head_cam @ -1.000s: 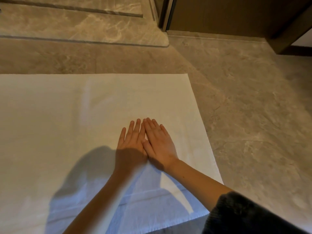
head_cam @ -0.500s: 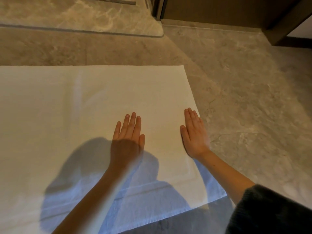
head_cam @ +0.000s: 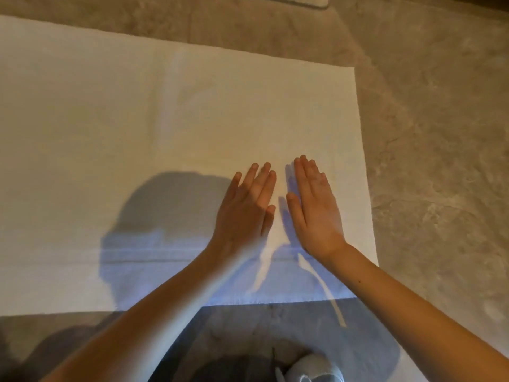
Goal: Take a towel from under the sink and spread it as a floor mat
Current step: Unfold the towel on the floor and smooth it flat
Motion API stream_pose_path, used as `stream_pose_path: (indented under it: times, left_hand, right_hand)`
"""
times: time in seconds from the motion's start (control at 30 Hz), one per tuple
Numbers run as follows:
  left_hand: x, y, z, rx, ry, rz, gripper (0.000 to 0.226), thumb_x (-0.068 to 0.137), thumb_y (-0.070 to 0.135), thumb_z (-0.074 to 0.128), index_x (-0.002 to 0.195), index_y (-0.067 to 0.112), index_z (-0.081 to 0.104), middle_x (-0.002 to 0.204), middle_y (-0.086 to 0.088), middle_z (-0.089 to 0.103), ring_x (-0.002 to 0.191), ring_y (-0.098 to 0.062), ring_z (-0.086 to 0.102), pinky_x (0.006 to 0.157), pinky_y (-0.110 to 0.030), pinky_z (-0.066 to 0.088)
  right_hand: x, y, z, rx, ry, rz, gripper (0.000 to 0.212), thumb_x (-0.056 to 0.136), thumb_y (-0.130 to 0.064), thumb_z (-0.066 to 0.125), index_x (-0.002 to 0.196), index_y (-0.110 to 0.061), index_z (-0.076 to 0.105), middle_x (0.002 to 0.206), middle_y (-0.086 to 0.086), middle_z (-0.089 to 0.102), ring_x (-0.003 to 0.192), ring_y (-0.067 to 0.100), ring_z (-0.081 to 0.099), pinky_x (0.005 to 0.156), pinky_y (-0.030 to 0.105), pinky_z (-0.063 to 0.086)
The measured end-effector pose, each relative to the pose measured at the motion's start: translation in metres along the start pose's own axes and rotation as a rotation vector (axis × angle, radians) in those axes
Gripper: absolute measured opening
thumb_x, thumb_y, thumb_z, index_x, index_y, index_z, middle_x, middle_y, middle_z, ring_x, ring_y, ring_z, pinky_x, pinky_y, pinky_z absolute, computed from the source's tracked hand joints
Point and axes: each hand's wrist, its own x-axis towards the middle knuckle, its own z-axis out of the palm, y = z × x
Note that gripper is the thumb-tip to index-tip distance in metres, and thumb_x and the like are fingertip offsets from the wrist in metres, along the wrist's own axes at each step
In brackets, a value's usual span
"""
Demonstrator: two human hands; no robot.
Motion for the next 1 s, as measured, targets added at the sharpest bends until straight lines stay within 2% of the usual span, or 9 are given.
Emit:
stream_pose_path:
  times: [0.1, 0.2, 0.33, 0.47, 0.73, 0.9, 1.0]
  left_hand:
    - [-0.019, 0.006, 0.006, -0.018, -0.007, -0.009, 0.055, 0.098, 0.024, 0.025, 0.146, 0.002, 0.037, 0.154, -0.013, 0.035, 0.146, -0.028, 0.025, 0.120, -0.043, 0.015]
    - [-0.029, 0.004, 0.013, 0.052, -0.022, 0.015, 0.054, 0.097, 0.022, 0.030, 0.144, -0.002, 0.038, 0.151, -0.017, 0.039, 0.145, -0.033, 0.027, 0.119, -0.044, 0.015]
    - [-0.031, 0.003, 0.016, 0.108, -0.009, 0.004, 0.054, 0.101, 0.027, 0.026, 0.147, 0.000, 0.034, 0.155, -0.017, 0.032, 0.146, -0.032, 0.023, 0.119, -0.047, 0.019]
    - [-0.033, 0.000, 0.017, 0.084, -0.050, -0.009, 0.060, 0.102, 0.035, 0.020, 0.152, 0.002, 0.022, 0.160, -0.016, 0.018, 0.149, -0.029, 0.012, 0.121, -0.045, 0.013]
    - [-0.033, 0.000, 0.021, 0.112, -0.035, 0.012, 0.059, 0.103, 0.034, 0.024, 0.152, 0.002, 0.017, 0.161, -0.015, 0.014, 0.149, -0.028, 0.010, 0.122, -0.041, 0.006]
    - [-0.032, 0.003, 0.017, 0.098, -0.057, 0.006, 0.059, 0.103, 0.034, 0.022, 0.153, 0.002, 0.016, 0.162, -0.015, 0.011, 0.150, -0.028, 0.009, 0.122, -0.041, 0.005]
    - [-0.037, 0.007, 0.012, 0.052, -0.027, 0.016, 0.059, 0.102, 0.033, 0.026, 0.153, 0.002, 0.019, 0.161, -0.015, 0.013, 0.149, -0.030, 0.010, 0.122, -0.043, 0.007]
  right_hand:
    - [-0.012, -0.029, 0.017, -0.007, -0.094, -0.061, 0.054, 0.103, -0.030, 0.026, 0.153, -0.009, 0.021, 0.161, 0.008, 0.018, 0.149, 0.020, 0.010, 0.122, 0.034, 0.004]
    - [-0.017, -0.033, 0.028, 0.009, -0.148, -0.063, 0.055, 0.103, -0.030, 0.025, 0.153, -0.010, 0.020, 0.161, 0.008, 0.018, 0.150, 0.022, 0.010, 0.121, 0.030, 0.000]
    - [-0.015, -0.016, 0.033, -0.136, -0.161, -0.079, 0.057, 0.103, -0.037, 0.021, 0.154, -0.013, 0.014, 0.162, 0.005, 0.013, 0.150, 0.017, 0.005, 0.122, 0.031, 0.000]
    - [-0.018, 0.012, 0.029, -0.188, -0.118, -0.032, 0.059, 0.102, -0.037, 0.022, 0.155, -0.015, 0.009, 0.163, 0.002, 0.007, 0.150, 0.014, 0.000, 0.122, 0.032, -0.002]
    - [-0.036, 0.077, 0.002, -0.153, -0.024, 0.187, 0.059, 0.103, -0.033, 0.018, 0.155, -0.010, 0.008, 0.163, 0.005, 0.007, 0.150, 0.018, 0.001, 0.121, 0.032, -0.002]
    - [-0.036, 0.081, -0.007, -0.139, -0.024, 0.257, 0.060, 0.102, -0.031, 0.020, 0.154, -0.006, 0.007, 0.163, 0.010, 0.006, 0.150, 0.021, 0.001, 0.122, 0.040, 0.003]
    - [-0.043, 0.065, -0.009, -0.093, 0.002, 0.211, 0.059, 0.104, -0.034, 0.021, 0.154, -0.006, 0.009, 0.163, 0.009, 0.006, 0.150, 0.020, 0.001, 0.122, 0.040, 0.004]
